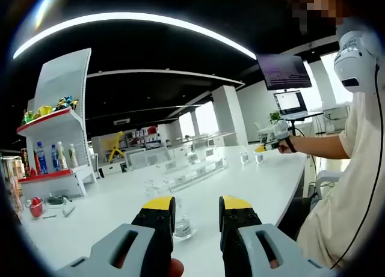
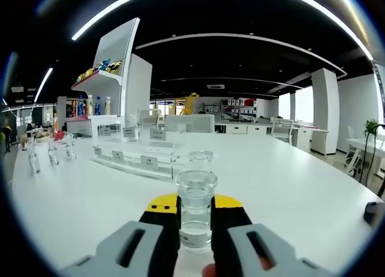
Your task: Identify the label on the chemical reagent bottle, grasp the chemical reagent bottle, and place it in the designated position on the reagent rack
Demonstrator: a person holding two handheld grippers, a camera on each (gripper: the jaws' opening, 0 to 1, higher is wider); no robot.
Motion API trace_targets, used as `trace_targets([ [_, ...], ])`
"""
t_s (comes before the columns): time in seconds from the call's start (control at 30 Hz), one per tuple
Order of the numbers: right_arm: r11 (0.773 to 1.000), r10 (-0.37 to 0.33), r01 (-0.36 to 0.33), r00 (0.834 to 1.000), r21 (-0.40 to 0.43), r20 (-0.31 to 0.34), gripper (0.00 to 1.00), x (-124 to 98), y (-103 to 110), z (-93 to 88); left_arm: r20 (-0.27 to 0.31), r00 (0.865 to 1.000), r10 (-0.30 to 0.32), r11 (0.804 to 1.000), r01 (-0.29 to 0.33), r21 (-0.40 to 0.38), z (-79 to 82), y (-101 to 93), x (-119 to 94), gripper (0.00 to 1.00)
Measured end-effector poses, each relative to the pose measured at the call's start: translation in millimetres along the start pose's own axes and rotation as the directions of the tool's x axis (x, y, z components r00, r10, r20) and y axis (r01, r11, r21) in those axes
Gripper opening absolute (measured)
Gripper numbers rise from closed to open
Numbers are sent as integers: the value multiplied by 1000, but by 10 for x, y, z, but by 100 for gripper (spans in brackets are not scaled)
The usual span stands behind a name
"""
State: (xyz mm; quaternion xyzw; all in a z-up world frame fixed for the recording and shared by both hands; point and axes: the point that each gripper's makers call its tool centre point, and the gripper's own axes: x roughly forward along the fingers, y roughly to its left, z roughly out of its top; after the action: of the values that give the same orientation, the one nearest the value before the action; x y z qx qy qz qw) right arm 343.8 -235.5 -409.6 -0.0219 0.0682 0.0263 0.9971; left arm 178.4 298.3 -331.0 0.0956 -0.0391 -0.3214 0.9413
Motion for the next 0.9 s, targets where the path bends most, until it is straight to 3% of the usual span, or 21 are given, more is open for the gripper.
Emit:
trace_targets([
  [0.3,1000,7,-7,1000,20,13,18,-119,37,114,1,1000,-2,1000,2,1,3,-10,0,29],
  [0.9,997,50,-48,998,-62,45,18,-493,333,382,7,1000,1,1000,-1,4,14,-22,-18,29],
])
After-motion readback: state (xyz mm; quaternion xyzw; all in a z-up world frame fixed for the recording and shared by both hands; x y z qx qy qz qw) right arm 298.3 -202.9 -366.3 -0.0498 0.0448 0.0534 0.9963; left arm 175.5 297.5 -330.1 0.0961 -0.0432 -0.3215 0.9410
